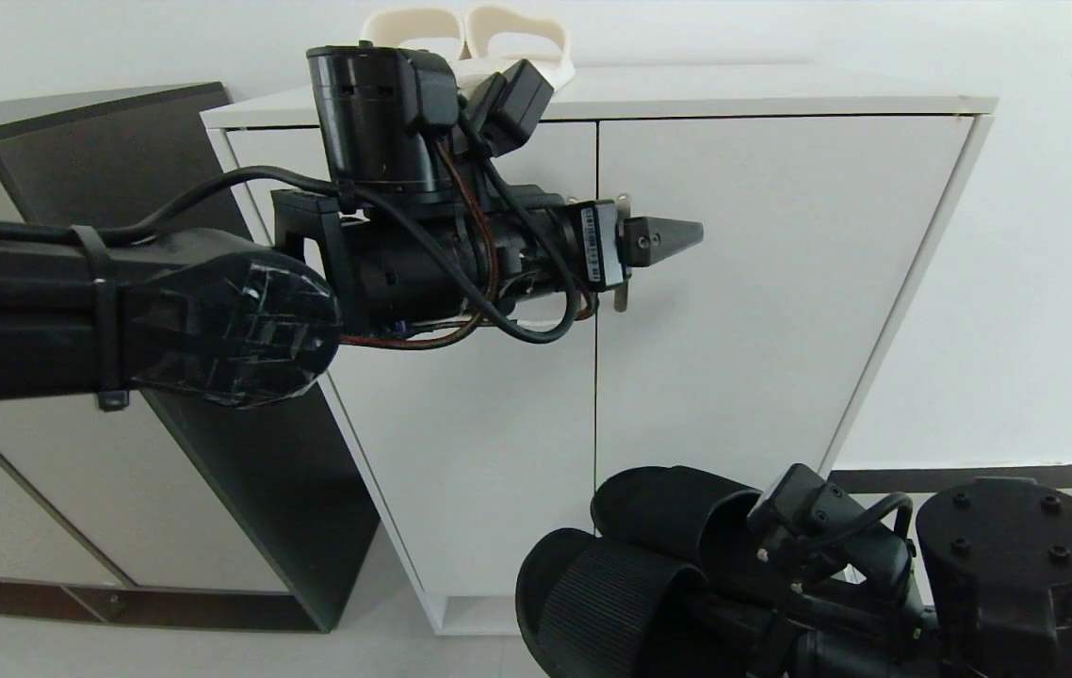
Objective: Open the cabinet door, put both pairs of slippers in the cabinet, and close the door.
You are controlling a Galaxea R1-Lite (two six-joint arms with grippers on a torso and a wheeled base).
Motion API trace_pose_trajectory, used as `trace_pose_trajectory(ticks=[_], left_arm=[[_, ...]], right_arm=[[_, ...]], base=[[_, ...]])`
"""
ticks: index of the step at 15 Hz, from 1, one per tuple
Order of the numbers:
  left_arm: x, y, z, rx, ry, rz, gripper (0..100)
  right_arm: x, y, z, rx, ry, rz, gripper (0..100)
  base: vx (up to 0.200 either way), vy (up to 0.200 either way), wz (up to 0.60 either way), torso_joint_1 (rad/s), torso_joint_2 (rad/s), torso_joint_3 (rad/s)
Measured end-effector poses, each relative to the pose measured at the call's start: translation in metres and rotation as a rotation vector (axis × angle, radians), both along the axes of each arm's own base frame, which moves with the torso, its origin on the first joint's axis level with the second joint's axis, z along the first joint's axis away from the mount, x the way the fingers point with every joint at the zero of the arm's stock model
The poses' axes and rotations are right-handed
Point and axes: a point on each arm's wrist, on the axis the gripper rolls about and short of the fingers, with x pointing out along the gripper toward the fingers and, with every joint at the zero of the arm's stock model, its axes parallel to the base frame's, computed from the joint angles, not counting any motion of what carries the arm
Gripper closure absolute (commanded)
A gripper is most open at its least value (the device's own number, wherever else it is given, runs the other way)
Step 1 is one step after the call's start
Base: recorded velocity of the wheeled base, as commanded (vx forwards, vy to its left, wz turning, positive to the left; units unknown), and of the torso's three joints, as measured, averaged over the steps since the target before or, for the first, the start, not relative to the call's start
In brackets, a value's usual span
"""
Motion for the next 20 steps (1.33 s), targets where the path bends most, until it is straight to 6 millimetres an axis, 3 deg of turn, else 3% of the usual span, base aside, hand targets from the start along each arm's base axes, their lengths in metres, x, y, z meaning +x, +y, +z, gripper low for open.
trace_pose_trajectory(ticks=[15, 16, 20], left_arm=[[0.023, -0.012, -0.011, 0.014, 0.002, 0.014, 0], [0.023, -0.013, -0.011, 0.014, 0.002, 0.014, 100], [0.026, -0.013, -0.014, 0.019, 0.004, 0.025, 100]], right_arm=[[-0.001, 0.000, 0.000, -0.002, 0.000, 0.003, 100], [-0.001, 0.000, 0.000, -0.002, 0.001, 0.003, 100], [0.000, 0.000, -0.001, -0.004, 0.003, 0.002, 100]], base=[[0.000, 0.000, 0.00, 0.000, 0.00, 0.000], [0.000, 0.000, 0.00, 0.000, 0.00, 0.000], [0.000, 0.000, 0.00, 0.000, 0.00, 0.000]])
